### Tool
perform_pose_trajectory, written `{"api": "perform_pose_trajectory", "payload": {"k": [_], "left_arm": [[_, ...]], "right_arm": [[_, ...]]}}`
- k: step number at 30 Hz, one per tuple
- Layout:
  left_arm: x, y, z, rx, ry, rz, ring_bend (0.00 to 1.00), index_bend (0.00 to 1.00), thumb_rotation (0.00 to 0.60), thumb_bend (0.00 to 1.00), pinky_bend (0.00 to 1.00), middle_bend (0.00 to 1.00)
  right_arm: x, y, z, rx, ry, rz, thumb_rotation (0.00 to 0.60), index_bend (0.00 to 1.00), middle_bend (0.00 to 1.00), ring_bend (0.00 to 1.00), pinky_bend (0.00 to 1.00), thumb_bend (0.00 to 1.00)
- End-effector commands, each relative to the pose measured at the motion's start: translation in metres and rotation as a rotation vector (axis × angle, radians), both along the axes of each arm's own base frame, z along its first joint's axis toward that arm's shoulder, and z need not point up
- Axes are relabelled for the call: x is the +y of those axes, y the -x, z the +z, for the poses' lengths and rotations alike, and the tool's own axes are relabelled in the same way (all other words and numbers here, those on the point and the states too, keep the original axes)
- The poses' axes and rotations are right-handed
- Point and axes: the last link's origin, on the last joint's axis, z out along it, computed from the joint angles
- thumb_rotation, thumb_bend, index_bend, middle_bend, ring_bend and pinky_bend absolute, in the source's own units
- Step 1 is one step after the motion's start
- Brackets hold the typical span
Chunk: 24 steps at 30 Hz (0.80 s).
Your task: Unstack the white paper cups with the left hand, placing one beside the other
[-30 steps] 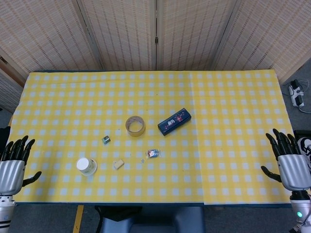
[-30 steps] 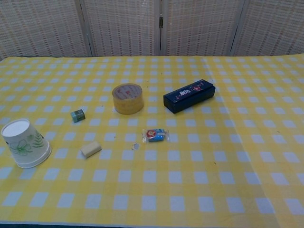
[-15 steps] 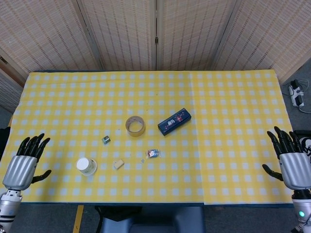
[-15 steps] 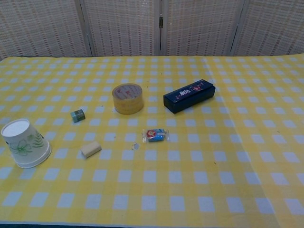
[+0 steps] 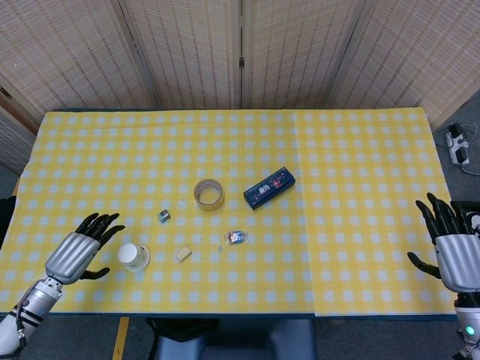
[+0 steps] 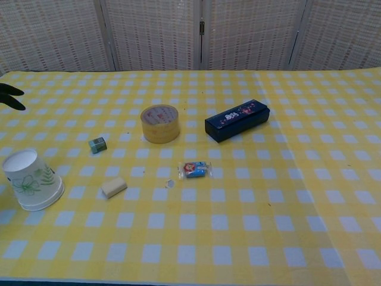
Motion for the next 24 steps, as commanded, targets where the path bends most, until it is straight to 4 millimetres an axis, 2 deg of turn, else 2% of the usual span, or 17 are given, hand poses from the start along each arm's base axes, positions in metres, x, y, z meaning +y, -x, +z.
{"api": "perform_pose_trajectory", "payload": {"k": [1,6,17,24], "left_arm": [[0.007,-0.007,-0.007,0.019,0.073,0.007,0.06,0.21,0.6,0.26,0.0,0.07],[0.013,-0.013,-0.017,0.028,0.129,0.02,0.06,0.22,0.6,0.33,0.0,0.07],[0.018,-0.015,-0.032,0.042,0.17,0.037,0.06,0.24,0.6,0.35,0.0,0.07],[0.019,-0.013,-0.034,0.043,0.166,0.045,0.06,0.26,0.6,0.39,0.01,0.08]], "right_arm": [[0.0,0.001,-0.001,-0.003,-0.003,0.0,0.6,0.0,0.0,0.07,0.0,0.2],[0.0,0.003,0.0,-0.007,0.001,0.005,0.6,0.0,0.0,0.07,0.0,0.2],[0.0,0.006,0.003,-0.012,0.006,0.004,0.6,0.0,0.0,0.07,0.0,0.2],[-0.001,0.007,0.003,-0.013,0.001,0.005,0.6,0.0,0.0,0.07,0.0,0.2]]}}
